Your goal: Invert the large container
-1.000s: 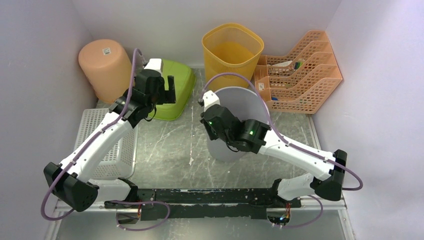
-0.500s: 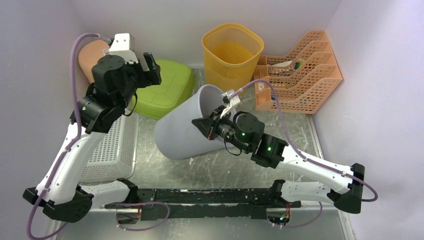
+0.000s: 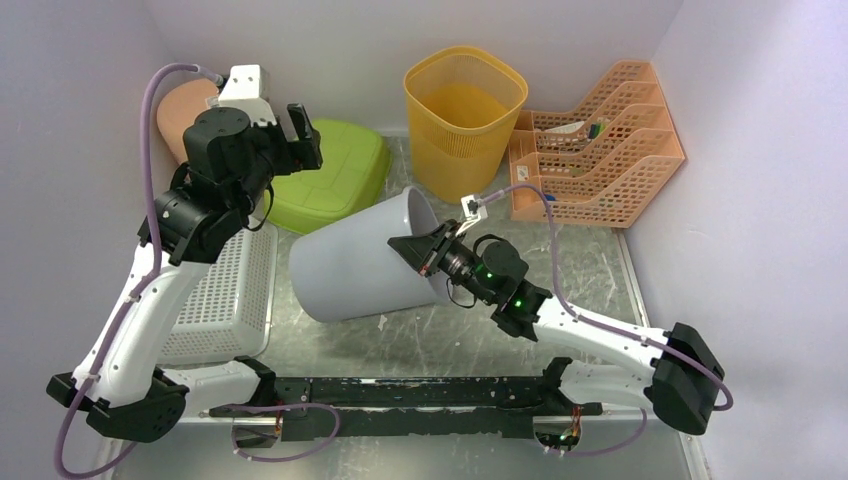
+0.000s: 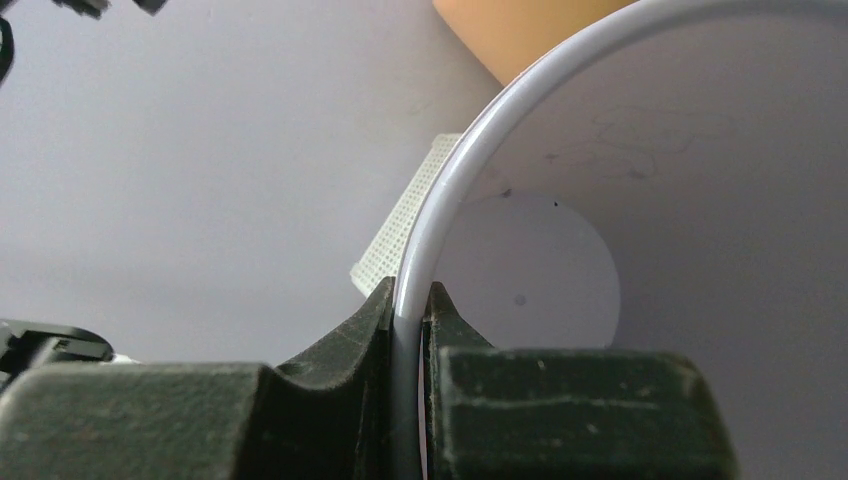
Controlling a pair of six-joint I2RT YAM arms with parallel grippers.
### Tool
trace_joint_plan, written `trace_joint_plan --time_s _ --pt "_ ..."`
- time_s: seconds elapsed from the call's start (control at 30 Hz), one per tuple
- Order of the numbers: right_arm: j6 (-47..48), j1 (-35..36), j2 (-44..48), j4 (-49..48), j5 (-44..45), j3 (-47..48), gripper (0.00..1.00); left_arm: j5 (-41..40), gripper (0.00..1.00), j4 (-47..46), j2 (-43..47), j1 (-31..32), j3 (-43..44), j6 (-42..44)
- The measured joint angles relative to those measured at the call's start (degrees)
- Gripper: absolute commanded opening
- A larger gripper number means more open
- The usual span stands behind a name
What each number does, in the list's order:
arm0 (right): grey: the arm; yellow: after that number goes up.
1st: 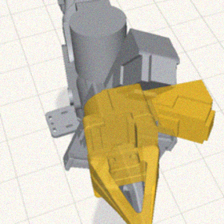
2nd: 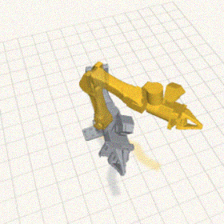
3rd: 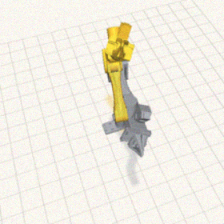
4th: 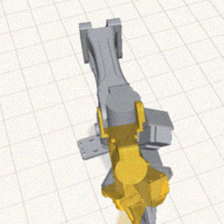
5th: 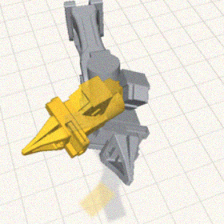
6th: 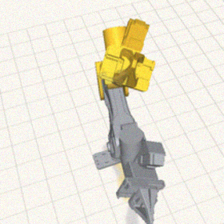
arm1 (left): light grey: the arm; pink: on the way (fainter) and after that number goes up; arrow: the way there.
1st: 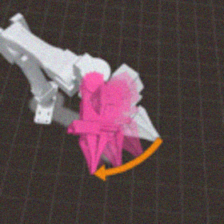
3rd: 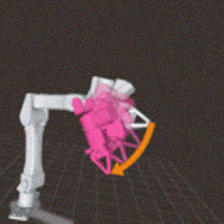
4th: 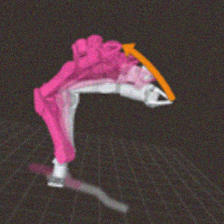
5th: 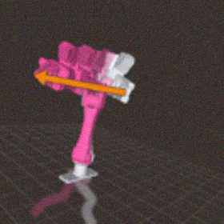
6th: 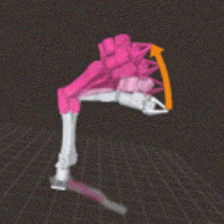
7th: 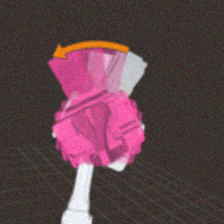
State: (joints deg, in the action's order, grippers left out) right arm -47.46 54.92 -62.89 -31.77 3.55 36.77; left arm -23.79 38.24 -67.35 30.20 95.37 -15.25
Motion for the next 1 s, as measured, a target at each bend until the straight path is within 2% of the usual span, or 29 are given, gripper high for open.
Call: trace_joint_plan --time_s 0.2,0.5,0.77,0.87,1.0 --pt "-5.9 -2.3 -3.7 -8.2 -3.6 -3.2 0.0 0.4 1.0 0.4 -0.1 0.0 0.0 0.0" --pt "-17.5 -5.5 -18.4 -27.5 -11.4 -7.3 0.0 1.2 1.0 0.5 -0.1 0.0 -1.8 -0.2" --pt "-33.1 -13.0 -31.6 -56.5 -20.3 -13.4 0.0 1.2 1.0 0.6 -0.1 0.0 -2.3 -0.2" --pt "-39.5 -17.5 -33.0 -56.8 -21.0 -14.3 0.0 1.2 1.0 0.7 -0.7 0.0 -2.0 -0.1" --pt "-42.9 -23.0 -30.8 -56.8 -21.1 -17.9 0.0 1.0 0.99 0.9 -1.3 0.0 -1.7 0.1"
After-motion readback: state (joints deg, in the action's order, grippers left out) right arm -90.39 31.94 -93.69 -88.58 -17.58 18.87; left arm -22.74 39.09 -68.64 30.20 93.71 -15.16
